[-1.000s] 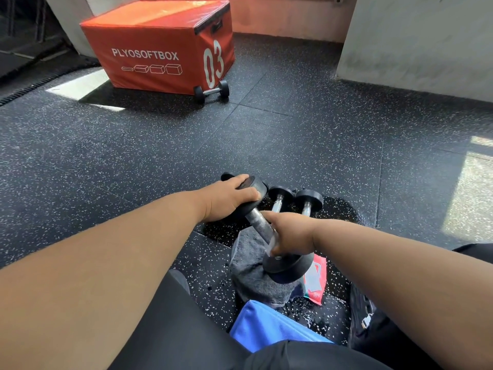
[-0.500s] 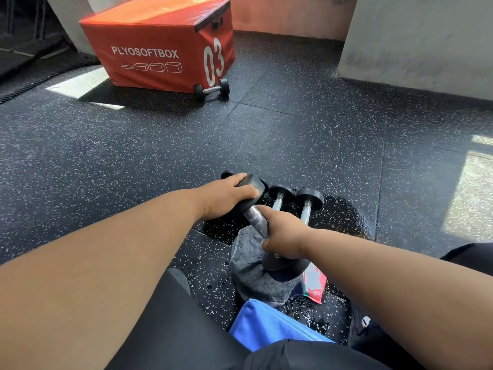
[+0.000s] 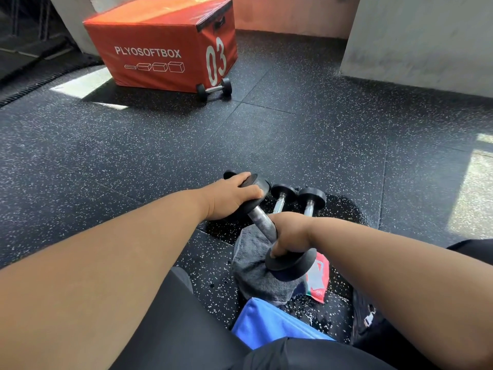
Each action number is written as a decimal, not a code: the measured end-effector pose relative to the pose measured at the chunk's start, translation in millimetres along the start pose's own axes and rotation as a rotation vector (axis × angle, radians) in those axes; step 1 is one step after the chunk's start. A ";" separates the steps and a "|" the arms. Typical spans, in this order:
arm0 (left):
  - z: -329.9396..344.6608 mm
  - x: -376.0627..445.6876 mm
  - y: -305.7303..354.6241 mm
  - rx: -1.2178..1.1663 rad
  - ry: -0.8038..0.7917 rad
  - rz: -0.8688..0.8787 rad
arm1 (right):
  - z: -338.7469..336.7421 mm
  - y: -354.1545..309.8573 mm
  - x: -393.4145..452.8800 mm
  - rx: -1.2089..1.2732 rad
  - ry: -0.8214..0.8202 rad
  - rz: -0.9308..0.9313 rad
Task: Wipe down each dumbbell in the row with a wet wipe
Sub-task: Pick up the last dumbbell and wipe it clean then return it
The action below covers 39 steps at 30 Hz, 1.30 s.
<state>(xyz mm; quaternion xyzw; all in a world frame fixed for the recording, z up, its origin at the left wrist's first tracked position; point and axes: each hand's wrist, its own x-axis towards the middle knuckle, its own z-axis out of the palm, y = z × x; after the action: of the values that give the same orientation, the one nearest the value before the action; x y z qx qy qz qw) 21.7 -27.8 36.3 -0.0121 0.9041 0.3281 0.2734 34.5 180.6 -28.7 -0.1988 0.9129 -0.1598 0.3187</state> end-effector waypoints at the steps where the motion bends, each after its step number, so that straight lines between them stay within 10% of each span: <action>1: -0.5 0.4 -1.4 -0.006 0.000 -0.007 | 3.1 -2.1 -1.0 -0.008 0.052 0.004; 7: -1.8 -1.0 -3.0 -0.051 0.001 -0.026 | 16.0 -18.9 -6.9 0.049 0.279 0.043; 18: -1.1 1.4 0.6 -0.002 -0.005 -0.011 | 5.8 -6.3 0.4 0.438 0.120 0.000; 39: 0.0 3.9 -1.9 0.000 -0.008 0.007 | 4.6 -0.8 6.4 -0.103 0.050 0.017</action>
<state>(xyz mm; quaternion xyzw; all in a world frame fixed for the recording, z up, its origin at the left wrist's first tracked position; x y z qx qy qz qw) 18.8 -28.7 33.2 -0.0078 0.9031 0.3291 0.2757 33.1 176.2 -35.1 -0.2030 0.9292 -0.1149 0.2866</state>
